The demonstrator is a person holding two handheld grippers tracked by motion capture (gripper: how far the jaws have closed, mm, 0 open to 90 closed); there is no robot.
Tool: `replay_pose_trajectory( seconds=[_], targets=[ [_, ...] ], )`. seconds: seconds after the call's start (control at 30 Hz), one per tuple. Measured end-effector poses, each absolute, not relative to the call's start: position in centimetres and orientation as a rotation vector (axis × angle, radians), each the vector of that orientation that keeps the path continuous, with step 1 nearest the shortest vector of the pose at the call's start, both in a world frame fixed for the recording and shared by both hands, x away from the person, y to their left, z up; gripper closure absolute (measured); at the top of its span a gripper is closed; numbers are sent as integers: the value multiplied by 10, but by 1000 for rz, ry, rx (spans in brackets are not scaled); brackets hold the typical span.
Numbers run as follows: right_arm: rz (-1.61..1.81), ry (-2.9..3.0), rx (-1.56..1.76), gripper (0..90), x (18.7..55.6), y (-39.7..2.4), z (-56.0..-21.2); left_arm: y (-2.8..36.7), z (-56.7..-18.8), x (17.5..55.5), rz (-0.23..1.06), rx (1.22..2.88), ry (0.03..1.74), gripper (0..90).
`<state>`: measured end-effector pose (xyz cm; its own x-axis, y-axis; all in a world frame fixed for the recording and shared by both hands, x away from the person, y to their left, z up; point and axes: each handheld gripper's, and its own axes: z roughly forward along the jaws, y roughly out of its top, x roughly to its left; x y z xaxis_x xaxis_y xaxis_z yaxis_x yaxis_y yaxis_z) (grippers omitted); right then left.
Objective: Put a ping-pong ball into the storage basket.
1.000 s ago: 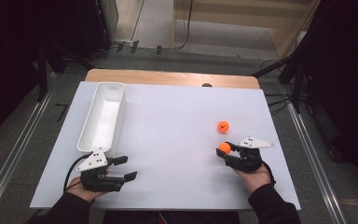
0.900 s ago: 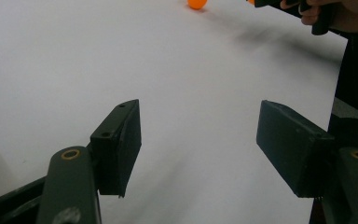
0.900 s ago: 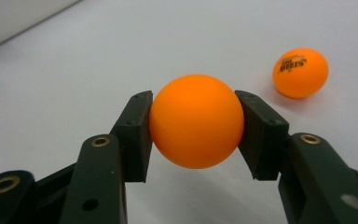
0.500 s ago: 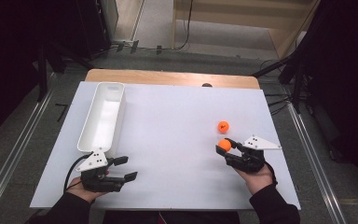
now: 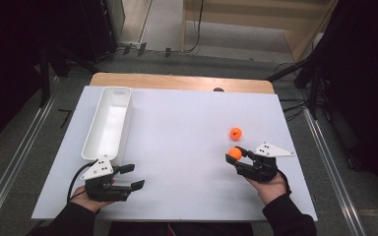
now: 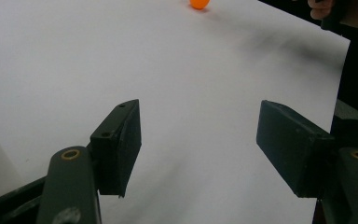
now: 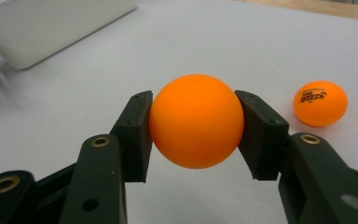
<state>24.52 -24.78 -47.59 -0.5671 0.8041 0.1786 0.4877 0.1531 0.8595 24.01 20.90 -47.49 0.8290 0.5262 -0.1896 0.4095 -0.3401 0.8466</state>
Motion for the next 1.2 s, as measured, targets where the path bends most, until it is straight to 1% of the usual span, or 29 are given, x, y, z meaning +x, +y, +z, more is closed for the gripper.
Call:
replay_pose_trajectory(
  seconds=[0.6,1.2],
  targets=[
    [1457,2180,1193,483,253,-226,-470,211,-476,239,138,1969,706,314],
    [1480,2304,1058,483,260,-188,-463,218,-476,233,154,1959,733,314]
  ],
)
